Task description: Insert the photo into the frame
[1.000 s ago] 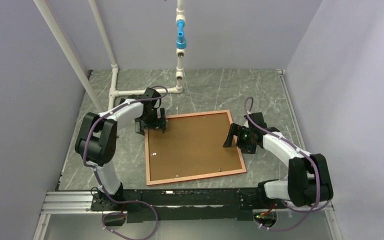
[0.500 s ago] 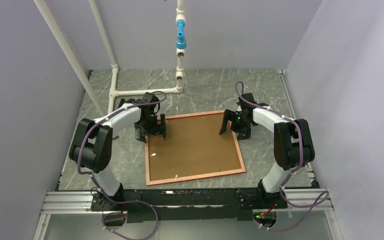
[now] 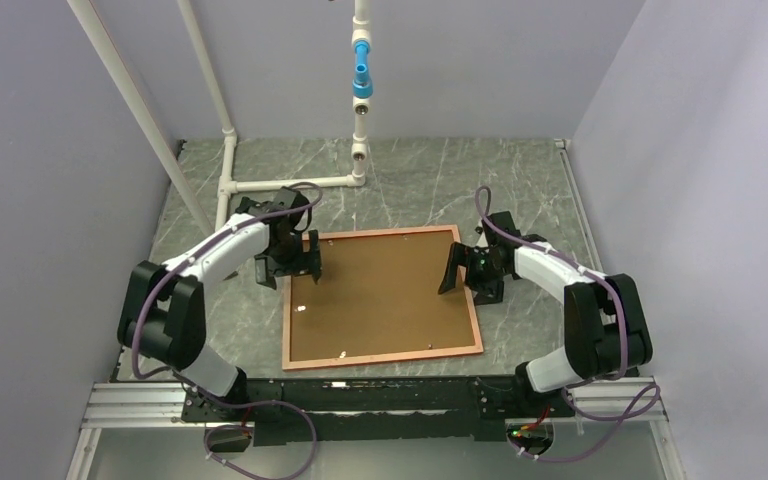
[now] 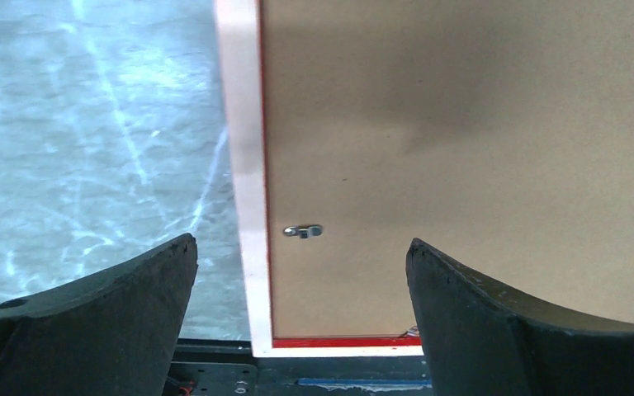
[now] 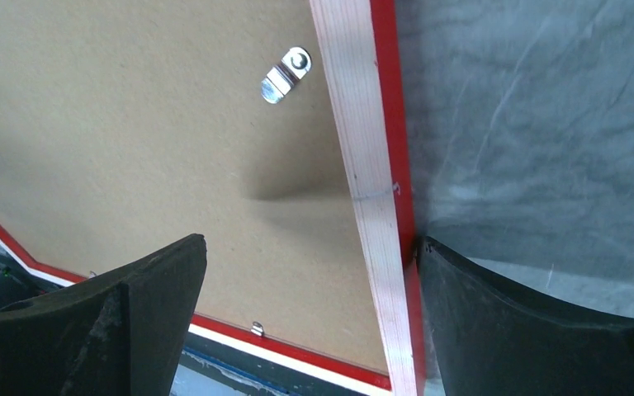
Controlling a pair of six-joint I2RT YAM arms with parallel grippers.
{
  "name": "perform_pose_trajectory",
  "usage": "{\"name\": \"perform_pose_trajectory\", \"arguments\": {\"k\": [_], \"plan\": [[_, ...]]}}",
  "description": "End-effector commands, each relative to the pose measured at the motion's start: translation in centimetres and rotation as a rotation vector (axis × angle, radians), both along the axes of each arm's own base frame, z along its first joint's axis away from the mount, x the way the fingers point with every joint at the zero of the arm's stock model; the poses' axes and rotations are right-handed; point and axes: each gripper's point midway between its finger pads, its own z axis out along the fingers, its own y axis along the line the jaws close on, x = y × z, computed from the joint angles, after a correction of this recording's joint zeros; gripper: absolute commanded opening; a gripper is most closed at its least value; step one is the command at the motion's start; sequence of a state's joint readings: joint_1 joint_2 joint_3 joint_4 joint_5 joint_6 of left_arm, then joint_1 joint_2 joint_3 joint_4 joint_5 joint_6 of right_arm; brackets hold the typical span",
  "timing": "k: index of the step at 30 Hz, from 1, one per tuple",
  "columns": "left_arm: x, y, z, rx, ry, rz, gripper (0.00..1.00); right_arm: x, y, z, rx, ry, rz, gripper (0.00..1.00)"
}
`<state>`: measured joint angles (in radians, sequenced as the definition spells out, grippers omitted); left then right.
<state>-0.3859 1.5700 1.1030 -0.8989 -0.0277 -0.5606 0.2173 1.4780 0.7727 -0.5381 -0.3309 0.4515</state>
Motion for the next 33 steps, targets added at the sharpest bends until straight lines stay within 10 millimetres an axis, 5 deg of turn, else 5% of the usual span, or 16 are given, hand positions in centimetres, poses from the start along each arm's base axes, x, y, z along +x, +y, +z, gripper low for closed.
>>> {"name": "perform_pose_trajectory", "arguments": {"k": [1,6,15,33], "plan": [[-0.8,2.5,1.5,0.113,-0.035,0.007,0.99,-1.5,-1.0,-0.1,-0.064,0.054,-0.028,1.00],[-1.1,2.8,1.7,0.118,-0.045,0.002,0.99,1.2,-2.2,0.7,-0.153,0.024,-0.026,1.00],[-2.0,0.0,-2.4,-0.035,0.017,0.002,0.95,5.5,-1.9,0.0,-0.195,0.004,-0.036,0.97],[-2.8,-0.1,-4.5,-0.041,0.058,-0.023,0.90,5.5,-2.5,-3.1,-0.322,0.046,-0.074,0.56]]}}
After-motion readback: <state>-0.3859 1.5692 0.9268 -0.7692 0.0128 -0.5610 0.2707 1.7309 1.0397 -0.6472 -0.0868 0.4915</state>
